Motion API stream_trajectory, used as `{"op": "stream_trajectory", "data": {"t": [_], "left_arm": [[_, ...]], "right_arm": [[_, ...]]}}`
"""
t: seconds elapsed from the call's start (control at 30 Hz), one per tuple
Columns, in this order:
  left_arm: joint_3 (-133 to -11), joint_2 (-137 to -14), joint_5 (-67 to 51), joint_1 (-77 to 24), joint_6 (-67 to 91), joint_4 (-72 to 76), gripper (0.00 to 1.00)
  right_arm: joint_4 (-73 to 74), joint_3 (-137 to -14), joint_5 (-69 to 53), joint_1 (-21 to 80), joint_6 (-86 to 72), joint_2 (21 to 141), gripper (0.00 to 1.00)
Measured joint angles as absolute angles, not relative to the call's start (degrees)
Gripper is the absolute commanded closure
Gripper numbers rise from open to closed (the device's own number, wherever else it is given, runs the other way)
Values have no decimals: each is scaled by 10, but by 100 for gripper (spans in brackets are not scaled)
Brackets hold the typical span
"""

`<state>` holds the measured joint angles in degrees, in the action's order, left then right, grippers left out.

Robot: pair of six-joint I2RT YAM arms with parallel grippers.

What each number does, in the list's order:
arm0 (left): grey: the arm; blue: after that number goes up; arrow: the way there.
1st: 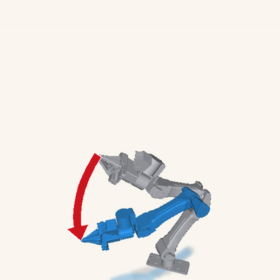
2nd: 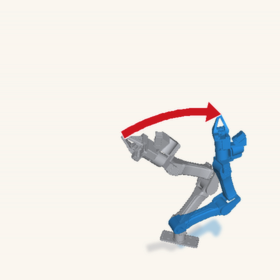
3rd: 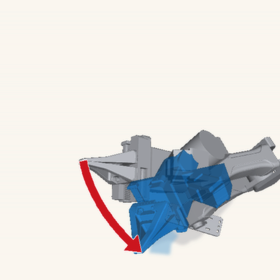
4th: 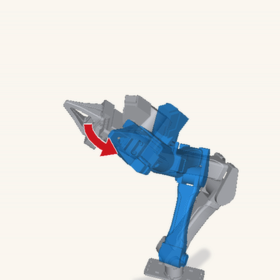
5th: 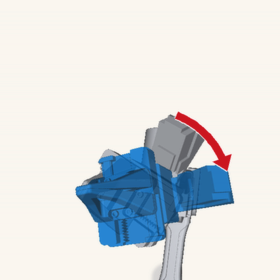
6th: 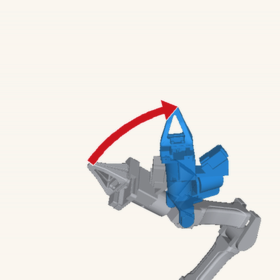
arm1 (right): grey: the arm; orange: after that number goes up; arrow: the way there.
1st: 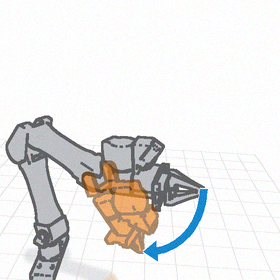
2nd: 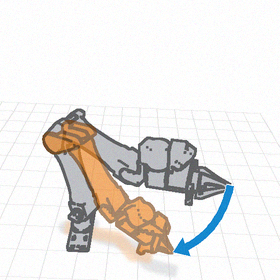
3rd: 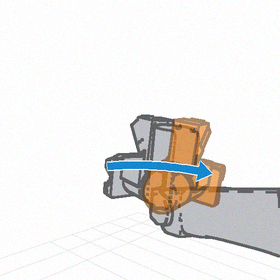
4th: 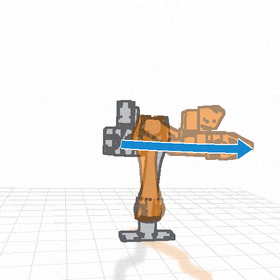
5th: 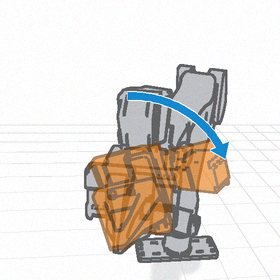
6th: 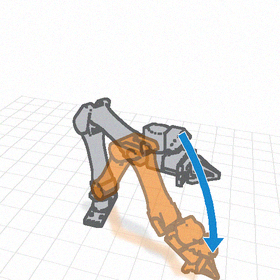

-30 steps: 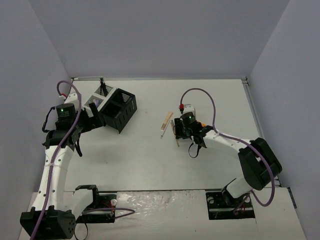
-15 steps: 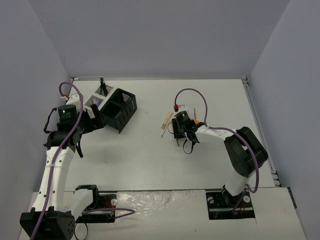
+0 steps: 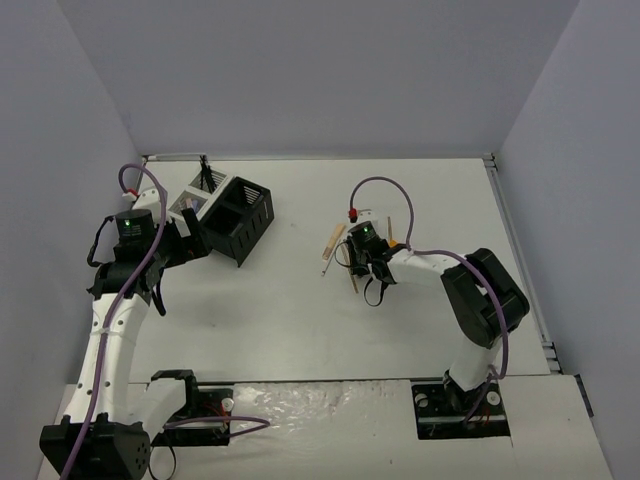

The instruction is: Organize the makeup

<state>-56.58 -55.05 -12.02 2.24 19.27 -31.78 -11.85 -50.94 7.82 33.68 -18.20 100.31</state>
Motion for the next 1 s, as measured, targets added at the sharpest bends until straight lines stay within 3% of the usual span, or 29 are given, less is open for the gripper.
{"op": "stream_trajectory", "data": {"t": [0.1, 0.27, 0.6, 1.0], "left_arm": [[-566, -550, -122, 22, 193, -316, 3], [-566, -551, -135, 22, 193, -311, 3], [-565, -557, -196, -21, 249, -277, 3], [-601, -660, -150, -266, 361, -151, 4]], "right_arm": [[-122, -507, 81, 332, -182, 1003, 83], [-129, -503, 88, 327, -182, 1003, 100], [-124, -459, 85, 327, -165, 922, 100], [-260, -360, -18, 423, -119, 679, 100]]}}
